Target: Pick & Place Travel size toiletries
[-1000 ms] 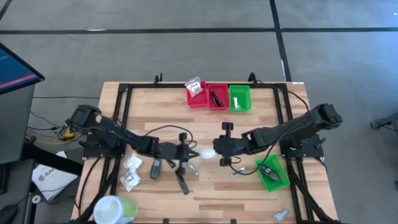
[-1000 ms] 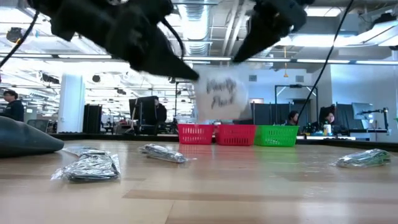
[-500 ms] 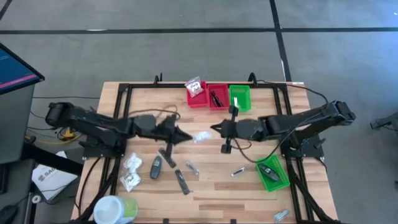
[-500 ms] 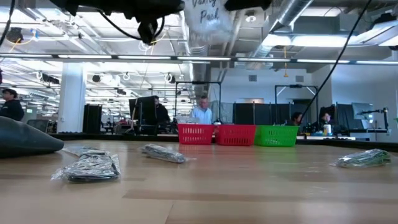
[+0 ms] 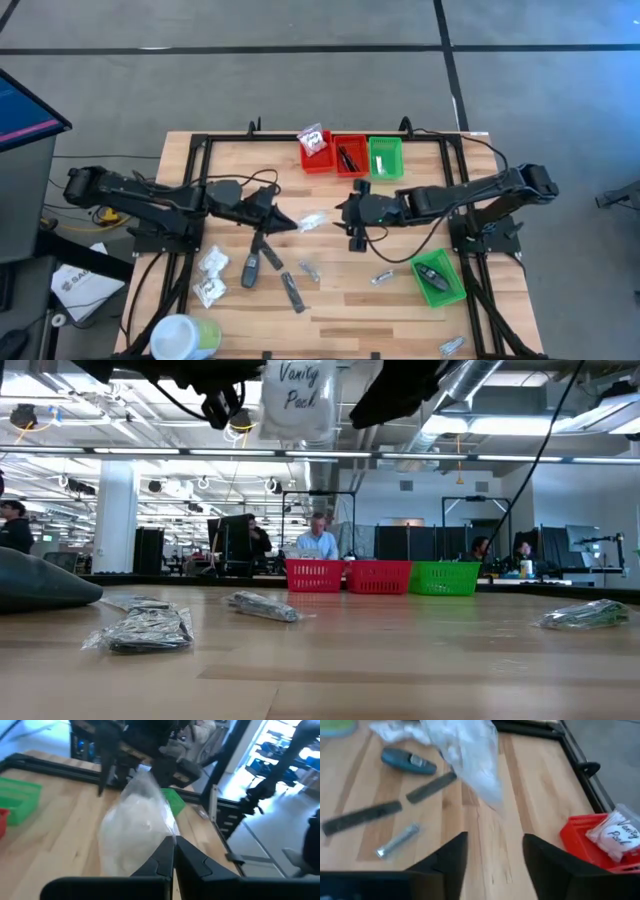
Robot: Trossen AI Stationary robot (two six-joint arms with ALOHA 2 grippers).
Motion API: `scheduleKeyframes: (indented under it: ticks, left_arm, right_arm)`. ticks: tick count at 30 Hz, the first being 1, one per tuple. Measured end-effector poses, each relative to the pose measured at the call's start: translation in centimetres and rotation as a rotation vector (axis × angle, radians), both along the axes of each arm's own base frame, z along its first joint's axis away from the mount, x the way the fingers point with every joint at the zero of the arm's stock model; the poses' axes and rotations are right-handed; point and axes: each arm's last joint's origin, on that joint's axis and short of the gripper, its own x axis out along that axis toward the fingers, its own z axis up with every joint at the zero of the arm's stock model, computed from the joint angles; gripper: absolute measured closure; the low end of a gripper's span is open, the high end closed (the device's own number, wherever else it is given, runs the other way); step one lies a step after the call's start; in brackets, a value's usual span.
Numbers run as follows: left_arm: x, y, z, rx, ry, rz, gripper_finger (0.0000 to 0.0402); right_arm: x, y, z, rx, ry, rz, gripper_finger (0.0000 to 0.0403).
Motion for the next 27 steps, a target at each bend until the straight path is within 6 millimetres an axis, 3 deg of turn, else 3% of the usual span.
scheduleKeyframes:
  ticks: [5,9,16,27]
  left_arm:
    - [0.0,-0.3,0.0,-0.015,-0.003,-0.069,0.0401]
    - [-0.1,-0.7,0.1,-0.013,-0.015,-0.101,0.0401]
    - [0.0,-0.7,0.2,-0.003,-0.028,-0.103,0.0401]
    - [-0.1,-1.5,0.7,-0.028,-0.080,-0.238,0.0401]
  right_arm:
    - [0.1,0.1,0.0,-0.002,-0.002,0.005,0.0170]
    - [-0.4,0.1,0.6,0.013,-0.022,0.002,0.0159]
    - [-0.9,0.5,2.1,0.028,-0.099,0.018,0.0174]
    - [-0.9,1.5,2.2,0.030,-0.115,0.105,0.0216]
